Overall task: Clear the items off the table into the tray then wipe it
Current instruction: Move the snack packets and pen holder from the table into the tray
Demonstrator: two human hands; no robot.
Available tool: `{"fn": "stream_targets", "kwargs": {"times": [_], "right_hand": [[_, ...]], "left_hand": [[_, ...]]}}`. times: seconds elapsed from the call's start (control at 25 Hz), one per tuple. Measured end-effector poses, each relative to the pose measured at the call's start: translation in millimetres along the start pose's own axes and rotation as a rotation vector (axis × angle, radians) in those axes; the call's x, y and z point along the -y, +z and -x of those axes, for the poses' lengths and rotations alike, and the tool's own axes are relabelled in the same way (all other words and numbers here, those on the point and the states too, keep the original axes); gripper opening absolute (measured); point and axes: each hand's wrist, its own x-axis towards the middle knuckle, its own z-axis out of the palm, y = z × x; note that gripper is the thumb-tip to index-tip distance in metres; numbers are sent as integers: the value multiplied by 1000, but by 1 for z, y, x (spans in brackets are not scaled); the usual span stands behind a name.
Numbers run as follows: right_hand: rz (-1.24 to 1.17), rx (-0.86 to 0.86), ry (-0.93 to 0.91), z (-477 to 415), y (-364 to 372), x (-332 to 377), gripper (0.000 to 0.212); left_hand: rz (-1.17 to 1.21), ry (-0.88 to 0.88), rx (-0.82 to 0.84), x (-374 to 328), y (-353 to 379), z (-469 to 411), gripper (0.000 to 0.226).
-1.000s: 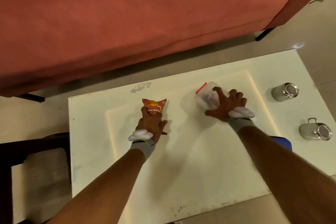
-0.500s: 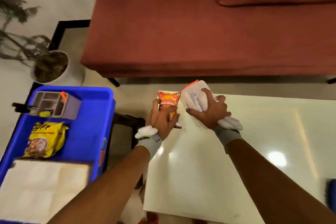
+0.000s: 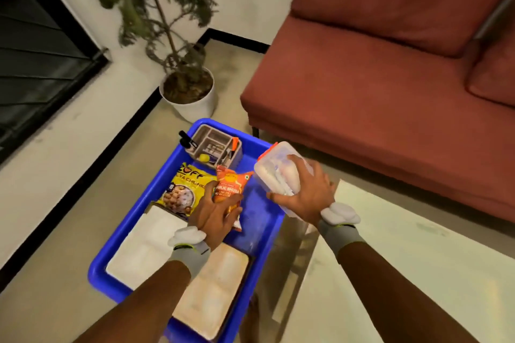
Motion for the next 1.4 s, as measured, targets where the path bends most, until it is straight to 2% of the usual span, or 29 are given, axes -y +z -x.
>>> {"fn": "stream_targets", "kwargs": {"times": [0.16,0.32,0.44,0.56,0.68,0.84,0.92,1.0,1.08,1.16,1.28,1.4], "right_hand": [[251,11,-169,-27,33,45,97],[385,74,-156,-53,58,49,96],[414,106,-127,-67,77,42,92],[399,121,-139,-75,97,33,82],[337,109,-174,-77,119,26,71],[329,119,-227,-78,128,19,63],[367,92,-226,-75,133,18,62],[349,40,-179,-70,137,21,61],[291,57,-104,-63,133,29,64],[234,9,-60,-54,126,30,66],[117,-217,-30,-33,104,17,57],[35,-287,69,-11,74,-20,55]], "left_hand": [[-164,40,166,47,-7,-7,33],[-237,200,151,59,19,-17,41],[-332,175,166,65,31,-29,49],[-482,203,162,70,34,-35,48],[-443,139,199,70,39,-41,50],[-448,76,231,64,45,-43,70],[-470,7,224,57,48,-44,77],[-466,-40,214,42,47,-44,68],[-477,-74,161,33,53,-42,60],[-492,-81,88,19,50,-40,62],[-522,-26,52,-10,54,-38,62],[-522,113,-12,-61,63,-35,60]]}}
